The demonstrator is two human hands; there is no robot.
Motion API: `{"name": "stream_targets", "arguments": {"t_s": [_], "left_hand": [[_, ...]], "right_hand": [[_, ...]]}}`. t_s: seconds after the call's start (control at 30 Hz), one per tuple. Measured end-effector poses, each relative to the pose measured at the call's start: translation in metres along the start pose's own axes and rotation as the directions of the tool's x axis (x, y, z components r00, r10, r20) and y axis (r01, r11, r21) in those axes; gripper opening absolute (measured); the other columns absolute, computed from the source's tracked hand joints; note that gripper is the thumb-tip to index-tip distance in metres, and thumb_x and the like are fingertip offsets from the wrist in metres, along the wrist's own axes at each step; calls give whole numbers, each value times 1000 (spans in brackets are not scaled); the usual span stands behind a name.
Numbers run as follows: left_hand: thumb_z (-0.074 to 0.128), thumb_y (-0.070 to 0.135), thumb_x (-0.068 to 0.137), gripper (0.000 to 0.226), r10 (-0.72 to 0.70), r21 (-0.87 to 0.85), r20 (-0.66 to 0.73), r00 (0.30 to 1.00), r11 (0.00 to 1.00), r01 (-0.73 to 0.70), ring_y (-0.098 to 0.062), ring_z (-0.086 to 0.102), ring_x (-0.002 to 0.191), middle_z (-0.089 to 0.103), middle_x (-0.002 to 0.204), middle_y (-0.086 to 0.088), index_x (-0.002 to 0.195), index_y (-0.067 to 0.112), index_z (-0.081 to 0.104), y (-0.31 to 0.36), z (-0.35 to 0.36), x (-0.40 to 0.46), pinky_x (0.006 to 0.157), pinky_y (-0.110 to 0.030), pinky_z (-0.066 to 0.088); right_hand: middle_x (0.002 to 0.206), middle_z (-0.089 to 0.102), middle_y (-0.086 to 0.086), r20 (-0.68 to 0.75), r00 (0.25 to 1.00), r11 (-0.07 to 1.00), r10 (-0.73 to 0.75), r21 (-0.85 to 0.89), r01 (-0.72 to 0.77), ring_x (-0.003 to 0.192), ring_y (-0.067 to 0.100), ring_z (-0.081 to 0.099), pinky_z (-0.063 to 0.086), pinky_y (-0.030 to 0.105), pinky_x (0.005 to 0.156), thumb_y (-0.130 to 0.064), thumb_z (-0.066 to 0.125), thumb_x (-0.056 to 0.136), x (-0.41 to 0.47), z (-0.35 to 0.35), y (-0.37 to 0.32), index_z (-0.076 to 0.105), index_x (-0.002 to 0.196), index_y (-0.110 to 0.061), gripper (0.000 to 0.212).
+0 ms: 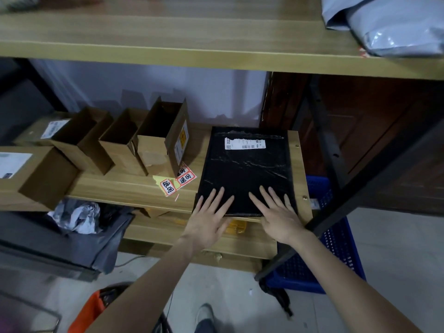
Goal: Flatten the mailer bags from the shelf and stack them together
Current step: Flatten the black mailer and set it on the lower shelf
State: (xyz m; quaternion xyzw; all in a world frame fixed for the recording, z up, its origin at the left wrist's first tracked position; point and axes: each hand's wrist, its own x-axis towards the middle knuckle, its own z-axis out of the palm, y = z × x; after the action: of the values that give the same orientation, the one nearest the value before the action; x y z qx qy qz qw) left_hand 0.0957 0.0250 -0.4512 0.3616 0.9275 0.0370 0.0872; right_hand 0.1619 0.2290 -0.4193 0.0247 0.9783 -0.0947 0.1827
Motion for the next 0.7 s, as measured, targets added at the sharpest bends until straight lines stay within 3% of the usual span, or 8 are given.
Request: {"name": "stream_targets", "arguments": {"t_s": [0.1,0.23,0.33,0.43,0.53,0.7], "left_hand": [[-16,69,76,73,9,-3,35,999,1000,-9,-17,-25,142,-25,155,3,142,38,-19,-3,6,3,118,-40,-10],[4,64,91,61,-26,-12,62,998,1000,27,-15,-26,142,-25,156,4,143,39,-19,-1,5,5,117,-41,-12],[11,58,96,60,-25,-47,144,989,998,32,-14,-28,141,-27,155,4,146,38,-15,-2,-1,6,117,-40,-14],[15,57,97,60,-21,-111,206,978,993,45,-13,-26,142,-25,156,4,149,37,-7,-2,-14,9,117,-40,-14],[19,54,98,59,6,-111,127,992,994,8,-14,-25,142,-22,157,3,150,35,-1,0,-29,5,117,-38,-13],[24,52,98,60,56,-78,-13,998,995,-57,-12,-23,142,-19,157,5,150,34,-1,3,-72,-10,118,-40,-10]], "right_hand": [[155,-25,-6,42,999,999,-8,47,6,142,13,-25,-14,43,117,-44,31,96,3,4,7,-14,146,-39,67],[149,-33,-12,24,1000,1000,12,23,-12,140,12,-29,-16,44,116,-66,17,90,6,13,7,-18,144,-41,69],[152,-30,-11,53,998,998,23,61,-27,140,11,-29,-16,43,116,-63,11,93,8,11,7,-16,145,-42,62],[157,-20,-6,73,997,991,32,129,-42,144,14,-21,-11,45,117,-54,22,97,8,-1,3,-5,148,-40,60],[159,-12,-3,14,1000,984,22,178,-24,146,16,-11,-1,46,119,-48,38,95,5,-17,-3,4,150,-35,65],[160,2,-3,-202,979,986,-33,156,65,146,17,6,15,44,119,-47,43,94,-17,-52,-12,10,150,-30,67]]}}
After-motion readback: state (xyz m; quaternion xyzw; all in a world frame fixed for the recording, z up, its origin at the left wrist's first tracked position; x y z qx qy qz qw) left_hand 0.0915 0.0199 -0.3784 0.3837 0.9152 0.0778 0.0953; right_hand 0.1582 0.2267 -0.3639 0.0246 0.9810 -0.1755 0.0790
